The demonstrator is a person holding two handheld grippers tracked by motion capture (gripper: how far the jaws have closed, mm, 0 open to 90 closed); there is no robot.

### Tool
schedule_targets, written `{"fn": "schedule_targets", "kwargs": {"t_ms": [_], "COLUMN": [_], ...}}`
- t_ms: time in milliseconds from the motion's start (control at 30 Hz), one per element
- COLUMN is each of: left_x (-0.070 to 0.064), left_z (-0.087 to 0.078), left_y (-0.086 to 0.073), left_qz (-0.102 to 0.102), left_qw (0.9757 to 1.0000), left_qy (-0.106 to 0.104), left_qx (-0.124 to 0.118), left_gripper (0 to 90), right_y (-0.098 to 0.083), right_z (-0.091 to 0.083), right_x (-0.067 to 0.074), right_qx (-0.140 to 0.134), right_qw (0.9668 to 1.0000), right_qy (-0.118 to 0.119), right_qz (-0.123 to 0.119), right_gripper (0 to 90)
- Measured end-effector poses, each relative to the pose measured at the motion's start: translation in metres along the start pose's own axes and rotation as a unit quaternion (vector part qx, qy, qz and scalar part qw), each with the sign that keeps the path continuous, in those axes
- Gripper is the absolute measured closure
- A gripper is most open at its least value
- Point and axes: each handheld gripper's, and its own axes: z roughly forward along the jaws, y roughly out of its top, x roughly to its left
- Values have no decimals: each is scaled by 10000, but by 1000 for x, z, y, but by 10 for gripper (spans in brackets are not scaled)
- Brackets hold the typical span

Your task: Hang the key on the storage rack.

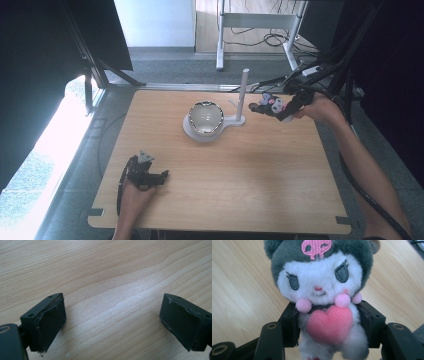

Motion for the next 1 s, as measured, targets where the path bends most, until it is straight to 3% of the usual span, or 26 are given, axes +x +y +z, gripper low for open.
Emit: {"fn": "schedule_targets", "kwargs": {"t_ms": [300,700,1000], "left_x": [0,0,0], "left_z": [0,0,0], "left_y": [0,0,0], "left_qz": [1,-15,-2], "left_qw": [10000,10000,10000], "left_qy": [-1,-2,-6], "left_qx": [1,2,15], "left_gripper": [66,66,66], "right_y": [17,35,52], "right_z": [-14,-20,-22], "right_x": [-16,-25,-26], "right_qx": [-138,-244,-353], "right_qw": [9995,9984,9976], "right_qy": [-240,-413,-504], "right_qz": [131,313,302], "right_gripper": [429,429,429]}}
